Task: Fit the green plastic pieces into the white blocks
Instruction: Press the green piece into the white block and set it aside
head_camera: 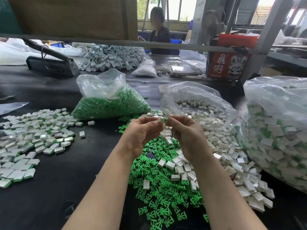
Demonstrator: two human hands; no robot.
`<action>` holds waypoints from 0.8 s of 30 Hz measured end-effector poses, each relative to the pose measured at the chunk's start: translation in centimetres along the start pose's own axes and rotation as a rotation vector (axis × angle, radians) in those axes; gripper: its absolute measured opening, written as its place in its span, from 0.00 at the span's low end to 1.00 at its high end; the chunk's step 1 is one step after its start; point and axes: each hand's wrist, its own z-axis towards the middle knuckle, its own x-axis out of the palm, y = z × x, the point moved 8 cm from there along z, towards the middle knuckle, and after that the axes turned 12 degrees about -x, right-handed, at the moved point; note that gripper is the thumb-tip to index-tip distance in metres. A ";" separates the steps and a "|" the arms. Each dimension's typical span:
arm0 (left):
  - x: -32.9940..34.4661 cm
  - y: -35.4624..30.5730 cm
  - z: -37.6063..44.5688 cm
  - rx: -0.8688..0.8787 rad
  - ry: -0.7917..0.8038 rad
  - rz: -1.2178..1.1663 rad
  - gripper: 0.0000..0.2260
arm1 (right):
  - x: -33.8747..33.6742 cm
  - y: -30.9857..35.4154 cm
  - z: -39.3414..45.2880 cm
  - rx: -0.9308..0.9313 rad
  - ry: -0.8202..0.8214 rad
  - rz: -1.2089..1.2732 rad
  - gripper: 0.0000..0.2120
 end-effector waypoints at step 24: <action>-0.2 -0.6 -0.4 0.112 -0.075 0.098 0.15 | -0.2 1.6 0.2 -0.346 -0.088 -0.316 0.02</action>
